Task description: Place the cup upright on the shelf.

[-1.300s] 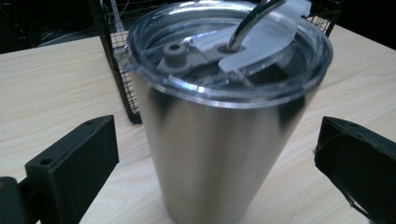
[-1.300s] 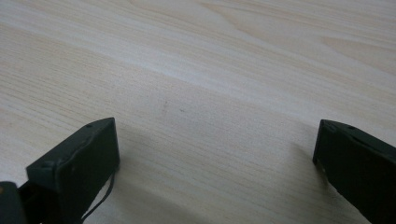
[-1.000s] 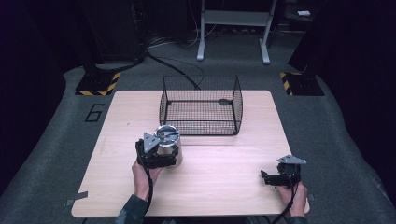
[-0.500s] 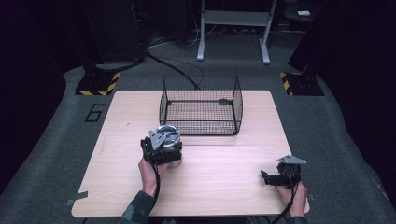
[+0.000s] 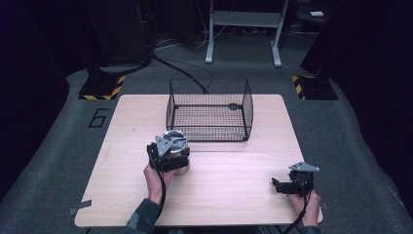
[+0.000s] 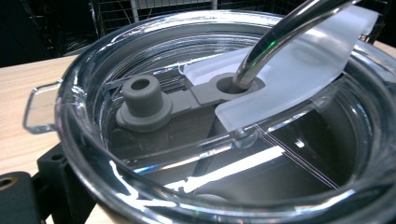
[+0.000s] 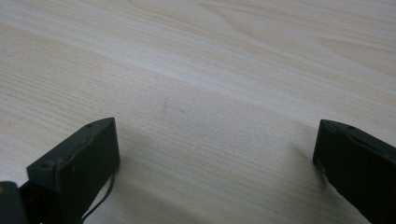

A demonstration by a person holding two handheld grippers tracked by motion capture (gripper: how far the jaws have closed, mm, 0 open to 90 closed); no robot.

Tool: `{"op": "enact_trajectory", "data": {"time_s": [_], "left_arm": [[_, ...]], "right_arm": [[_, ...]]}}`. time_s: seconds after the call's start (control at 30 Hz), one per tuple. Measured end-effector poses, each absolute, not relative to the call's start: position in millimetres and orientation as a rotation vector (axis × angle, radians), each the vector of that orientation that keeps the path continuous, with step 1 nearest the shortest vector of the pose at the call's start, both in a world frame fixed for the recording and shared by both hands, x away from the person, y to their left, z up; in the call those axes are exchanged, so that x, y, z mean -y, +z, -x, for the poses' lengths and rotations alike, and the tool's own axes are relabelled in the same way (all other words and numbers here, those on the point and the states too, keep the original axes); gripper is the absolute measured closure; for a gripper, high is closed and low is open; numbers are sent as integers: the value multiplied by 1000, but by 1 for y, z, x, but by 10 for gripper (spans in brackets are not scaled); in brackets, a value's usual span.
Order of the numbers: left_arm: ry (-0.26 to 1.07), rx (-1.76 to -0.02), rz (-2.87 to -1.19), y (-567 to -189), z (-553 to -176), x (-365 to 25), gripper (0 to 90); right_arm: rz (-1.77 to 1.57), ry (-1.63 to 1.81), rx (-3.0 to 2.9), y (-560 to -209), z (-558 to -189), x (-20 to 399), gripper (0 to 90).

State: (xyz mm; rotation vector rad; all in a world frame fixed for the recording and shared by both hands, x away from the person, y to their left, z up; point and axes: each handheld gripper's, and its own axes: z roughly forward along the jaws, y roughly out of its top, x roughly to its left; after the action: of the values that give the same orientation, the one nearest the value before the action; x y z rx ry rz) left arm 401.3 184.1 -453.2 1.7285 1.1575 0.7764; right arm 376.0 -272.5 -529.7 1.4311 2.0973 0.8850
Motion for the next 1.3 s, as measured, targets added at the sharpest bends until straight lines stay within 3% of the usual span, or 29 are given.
{"op": "enact_trajectory", "data": {"time_s": [1.3], "left_arm": [[681,-989,-1823,-393,-413,-177,42]], "right_arm": [[-1426,890,-2101,-530,-377,273,1]]}}
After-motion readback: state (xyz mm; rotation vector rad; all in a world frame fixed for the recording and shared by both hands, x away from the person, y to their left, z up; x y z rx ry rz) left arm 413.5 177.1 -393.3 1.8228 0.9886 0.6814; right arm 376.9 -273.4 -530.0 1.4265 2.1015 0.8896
